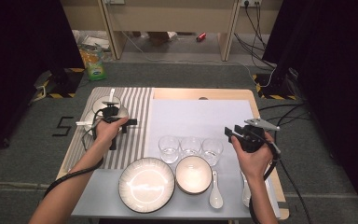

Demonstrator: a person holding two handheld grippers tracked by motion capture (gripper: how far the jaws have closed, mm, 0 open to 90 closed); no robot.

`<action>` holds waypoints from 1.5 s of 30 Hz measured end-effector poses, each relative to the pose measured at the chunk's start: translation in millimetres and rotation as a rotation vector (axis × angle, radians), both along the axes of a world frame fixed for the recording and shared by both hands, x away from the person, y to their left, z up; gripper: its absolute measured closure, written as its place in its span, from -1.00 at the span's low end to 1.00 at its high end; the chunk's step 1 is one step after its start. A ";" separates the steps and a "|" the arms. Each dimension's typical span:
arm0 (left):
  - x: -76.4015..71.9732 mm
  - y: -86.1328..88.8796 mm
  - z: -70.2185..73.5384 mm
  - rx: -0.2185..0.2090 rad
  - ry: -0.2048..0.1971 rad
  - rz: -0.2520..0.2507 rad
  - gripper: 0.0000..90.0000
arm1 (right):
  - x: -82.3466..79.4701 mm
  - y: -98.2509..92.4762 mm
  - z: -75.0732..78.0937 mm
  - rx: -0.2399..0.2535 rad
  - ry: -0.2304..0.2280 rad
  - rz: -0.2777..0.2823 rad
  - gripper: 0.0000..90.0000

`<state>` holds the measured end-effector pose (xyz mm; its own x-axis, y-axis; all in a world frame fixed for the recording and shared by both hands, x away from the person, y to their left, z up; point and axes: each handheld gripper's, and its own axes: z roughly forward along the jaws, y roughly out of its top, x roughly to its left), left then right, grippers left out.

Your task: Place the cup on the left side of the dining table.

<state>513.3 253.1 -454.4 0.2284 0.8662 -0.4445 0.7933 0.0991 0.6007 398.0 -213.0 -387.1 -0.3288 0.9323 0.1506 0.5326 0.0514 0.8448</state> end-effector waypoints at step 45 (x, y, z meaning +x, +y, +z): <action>17.8 -42.5 1.3 0.054 0.006 -0.067 0.16 | 0.9 -1.0 -1.2 0.008 0.003 0.003 0.22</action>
